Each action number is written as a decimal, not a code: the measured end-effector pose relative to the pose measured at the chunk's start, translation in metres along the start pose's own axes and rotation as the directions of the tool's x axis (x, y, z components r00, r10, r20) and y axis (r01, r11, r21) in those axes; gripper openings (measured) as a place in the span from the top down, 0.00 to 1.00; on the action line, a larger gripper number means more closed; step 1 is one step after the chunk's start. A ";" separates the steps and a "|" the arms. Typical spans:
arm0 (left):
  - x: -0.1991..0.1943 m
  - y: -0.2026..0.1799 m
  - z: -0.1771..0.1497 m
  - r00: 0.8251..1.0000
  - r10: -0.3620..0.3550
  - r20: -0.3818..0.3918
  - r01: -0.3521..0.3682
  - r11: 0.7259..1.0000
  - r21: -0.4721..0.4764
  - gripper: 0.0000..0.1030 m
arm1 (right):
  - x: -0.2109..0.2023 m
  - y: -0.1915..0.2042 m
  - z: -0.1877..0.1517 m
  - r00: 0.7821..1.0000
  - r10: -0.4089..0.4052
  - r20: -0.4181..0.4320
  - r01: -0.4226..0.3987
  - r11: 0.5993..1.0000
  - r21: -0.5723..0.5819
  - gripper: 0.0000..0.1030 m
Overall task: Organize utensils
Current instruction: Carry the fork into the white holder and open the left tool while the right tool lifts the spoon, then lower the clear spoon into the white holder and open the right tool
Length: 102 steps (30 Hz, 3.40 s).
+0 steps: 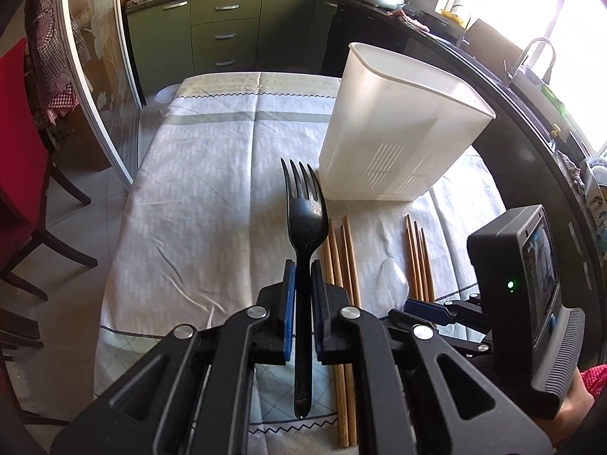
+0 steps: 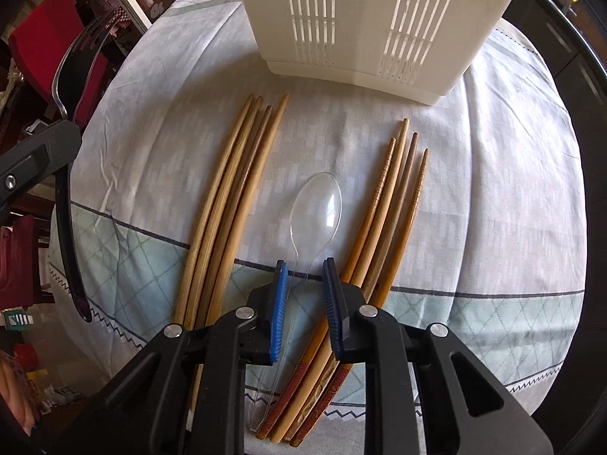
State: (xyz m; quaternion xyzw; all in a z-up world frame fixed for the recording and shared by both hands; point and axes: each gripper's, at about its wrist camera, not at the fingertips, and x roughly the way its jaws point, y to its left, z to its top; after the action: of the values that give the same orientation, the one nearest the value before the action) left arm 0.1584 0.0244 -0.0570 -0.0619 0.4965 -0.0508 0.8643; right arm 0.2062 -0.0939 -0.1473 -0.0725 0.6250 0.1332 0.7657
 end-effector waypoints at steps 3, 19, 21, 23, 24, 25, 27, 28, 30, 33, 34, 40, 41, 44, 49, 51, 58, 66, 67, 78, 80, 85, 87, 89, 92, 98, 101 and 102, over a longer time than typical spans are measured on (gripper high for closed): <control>-0.001 0.000 0.000 1.000 -0.006 0.006 0.006 1.000 0.005 0.92 | 0.002 0.004 -0.001 1.000 -0.009 0.016 0.009 1.000 -0.007 0.89; -0.059 -0.025 0.040 0.982 -0.091 0.166 0.088 0.996 0.027 0.92 | -0.070 -0.039 -0.033 0.901 0.280 0.332 -0.307 0.951 0.031 0.91; -0.069 -0.032 0.058 0.968 -0.111 0.226 0.108 0.994 0.026 0.92 | -0.082 -0.047 -0.041 0.871 0.296 0.391 -0.333 0.942 0.029 0.91; -0.076 -0.038 0.077 0.947 -0.133 0.294 0.131 0.991 0.025 0.92 | -0.090 -0.059 -0.049 0.847 0.316 0.428 -0.362 0.932 0.029 0.91; -0.078 -0.042 0.087 0.934 -0.142 0.327 0.140 0.990 0.028 0.92 | -0.092 -0.063 -0.052 0.837 0.321 0.443 -0.371 0.928 0.030 0.91; -0.080 -0.047 0.096 0.922 -0.145 0.359 0.145 0.989 0.028 0.92 | -0.093 -0.067 -0.055 0.828 0.324 0.457 -0.379 0.925 0.032 0.91; -0.079 -0.053 0.115 0.895 -0.163 0.416 0.165 0.986 0.029 0.92 | -0.095 -0.076 -0.062 0.815 0.327 0.479 -0.391 0.920 0.039 0.91; -0.077 -0.057 0.123 0.881 -0.161 0.444 0.165 0.986 0.031 0.92 | -0.094 -0.080 -0.065 0.809 0.331 0.485 -0.401 0.915 0.044 0.91; -0.072 -0.064 0.136 0.854 -0.159 0.496 0.158 0.986 0.044 0.92 | -0.094 -0.092 -0.074 0.800 0.348 0.490 -0.427 0.903 0.056 0.91; -0.056 -0.074 0.149 0.825 -0.126 0.551 0.110 0.992 0.062 0.92 | -0.099 -0.117 -0.084 0.786 0.354 0.507 -0.447 0.891 0.072 0.91; -0.049 -0.077 0.151 0.823 -0.111 0.558 0.089 0.994 0.067 0.92 | -0.100 -0.121 -0.086 0.782 0.349 0.516 -0.447 0.892 0.074 0.91; -0.001 -0.078 0.150 0.847 -0.059 0.529 0.029 0.997 0.064 0.92 | -0.120 -0.141 -0.089 0.751 0.337 0.568 -0.443 0.895 0.055 0.91; 0.005 -0.077 0.148 0.854 -0.057 0.518 0.026 0.997 0.067 0.92 | -0.125 -0.141 -0.088 0.744 0.335 0.578 -0.440 0.897 0.047 0.91; 0.019 -0.073 0.140 0.868 -0.051 0.494 0.017 0.997 0.072 0.92 | -0.137 -0.139 -0.083 0.725 0.341 0.598 -0.439 0.898 0.020 0.91; 0.023 -0.065 0.128 0.879 -0.062 0.474 0.023 0.996 0.089 0.89 | -0.166 -0.134 -0.065 0.689 0.333 0.644 -0.420 0.907 -0.020 0.91; 0.016 -0.058 0.123 0.876 -0.072 0.477 0.037 0.996 0.083 0.85 | -0.183 -0.129 -0.055 0.663 0.320 0.677 -0.400 0.916 -0.042 0.91; -0.031 -0.031 0.092 0.847 -0.080 0.525 0.062 0.997 0.052 0.78 | -0.244 -0.107 -0.001 0.517 0.229 0.825 -0.280 0.956 -0.090 0.91; -0.068 -0.006 0.054 0.841 -0.053 0.538 0.025 0.998 0.060 0.76 | -0.247 -0.093 0.070 0.350 0.017 0.937 -0.087 0.996 0.015 0.91; -0.070 -0.004 0.050 0.843 -0.049 0.536 0.022 0.998 0.057 0.75 | -0.239 -0.093 0.078 0.351 -0.001 0.936 -0.072 0.997 0.028 0.91; -0.060 0.001 0.040 0.876 -0.059 0.478 0.037 0.998 0.056 0.75 | -0.153 -0.097 0.097 0.457 0.018 0.889 -0.090 0.996 0.026 0.91; -0.059 -0.002 0.039 0.879 -0.065 0.472 0.040 0.997 0.063 0.75 | -0.144 -0.093 0.091 0.470 0.016 0.883 -0.075 0.997 0.022 0.91; -0.055 -0.012 0.036 0.895 -0.068 0.441 0.037 0.996 0.080 0.74 | -0.123 -0.085 0.080 0.509 0.018 0.861 -0.043 0.999 0.005 0.88; -0.052 -0.014 0.035 0.908 -0.073 0.413 0.041 0.995 0.087 0.69 | -0.124 -0.083 0.072 0.505 0.011 0.863 -0.035 0.999 0.008 0.85; -0.049 -0.017 0.033 0.922 -0.069 0.381 0.038 0.995 0.089 0.67 | -0.129 -0.085 0.062 0.493 0.009 0.870 -0.036 0.999 0.010 0.85; -0.042 -0.021 0.029 0.946 -0.070 0.317 0.042 0.995 0.095 0.61 | -0.143 -0.089 0.045 0.477 0.018 0.879 -0.047 0.999 0.006 0.75; -0.010 -0.020 0.020 0.993 -0.050 0.109 0.043 0.997 0.060 0.56 | -0.158 -0.107 -0.013 0.510 0.052 0.859 -0.100 0.995 -0.001 0.75; 0.017 -0.019 0.015 0.998 -0.053 -0.038 0.054 0.998 0.045 0.57 | -0.155 -0.121 -0.047 0.534 0.056 0.844 -0.129 0.992 0.015 0.65; 0.026 -0.019 0.013 0.995 -0.053 -0.081 0.056 0.998 0.040 0.57 | -0.152 -0.125 -0.058 0.543 0.054 0.838 -0.136 0.990 0.025 0.65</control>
State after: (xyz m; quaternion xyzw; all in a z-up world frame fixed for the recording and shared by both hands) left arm 0.1820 0.0025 -0.0698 -0.0552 0.5278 -0.0872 0.8431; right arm 0.1609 -0.2467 -0.0181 0.0668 0.1944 0.1657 0.9645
